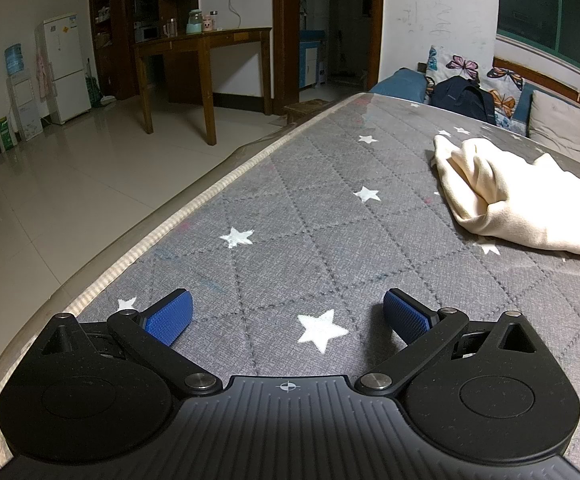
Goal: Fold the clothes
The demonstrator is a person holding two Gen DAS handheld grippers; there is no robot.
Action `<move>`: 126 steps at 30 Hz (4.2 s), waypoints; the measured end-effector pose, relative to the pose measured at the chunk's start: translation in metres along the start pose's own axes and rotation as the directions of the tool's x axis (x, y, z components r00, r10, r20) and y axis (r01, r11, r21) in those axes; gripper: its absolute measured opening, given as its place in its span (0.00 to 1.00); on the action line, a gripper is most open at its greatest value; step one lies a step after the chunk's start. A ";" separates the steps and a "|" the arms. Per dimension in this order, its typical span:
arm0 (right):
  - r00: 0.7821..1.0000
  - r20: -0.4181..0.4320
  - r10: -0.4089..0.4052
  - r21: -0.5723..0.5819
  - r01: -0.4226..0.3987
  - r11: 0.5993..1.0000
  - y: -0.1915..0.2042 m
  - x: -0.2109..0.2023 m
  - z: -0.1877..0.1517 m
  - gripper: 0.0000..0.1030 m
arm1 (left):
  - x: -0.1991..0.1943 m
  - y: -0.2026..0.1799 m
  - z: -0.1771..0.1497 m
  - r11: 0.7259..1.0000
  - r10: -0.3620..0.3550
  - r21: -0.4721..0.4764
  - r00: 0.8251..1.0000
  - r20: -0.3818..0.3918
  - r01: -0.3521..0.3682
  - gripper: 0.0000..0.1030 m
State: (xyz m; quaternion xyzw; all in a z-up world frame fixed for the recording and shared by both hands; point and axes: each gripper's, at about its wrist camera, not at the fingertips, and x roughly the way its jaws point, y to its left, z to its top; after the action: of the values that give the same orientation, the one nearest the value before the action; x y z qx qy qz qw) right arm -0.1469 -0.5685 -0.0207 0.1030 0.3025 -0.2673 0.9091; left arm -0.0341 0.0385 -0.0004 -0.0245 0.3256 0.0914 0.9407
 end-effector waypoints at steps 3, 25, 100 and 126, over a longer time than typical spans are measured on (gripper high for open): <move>1.000 0.000 0.000 0.000 0.000 1.000 0.000 0.000 0.000 1.00 | 0.000 0.000 0.000 1.000 0.000 0.000 1.000 0.000 0.000 1.00; 1.000 0.000 -0.001 -0.001 0.001 1.000 0.000 0.000 0.000 1.00 | 0.000 -0.002 0.000 1.000 0.000 0.000 1.000 0.000 0.000 1.00; 1.000 0.001 -0.014 -0.005 0.014 1.000 -0.004 0.035 0.024 1.00 | 0.018 -0.006 0.011 1.000 0.002 -0.004 1.000 0.001 -0.002 1.00; 1.000 0.001 -0.014 -0.005 0.014 1.000 -0.004 0.035 0.024 1.00 | 0.020 -0.006 0.015 1.000 0.001 -0.006 1.000 0.002 -0.001 1.00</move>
State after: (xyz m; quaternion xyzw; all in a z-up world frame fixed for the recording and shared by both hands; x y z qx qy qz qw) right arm -0.1132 -0.5949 -0.0226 0.0984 0.3036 -0.2730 0.9075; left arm -0.0080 0.0371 -0.0011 -0.0272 0.3243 0.0928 0.9410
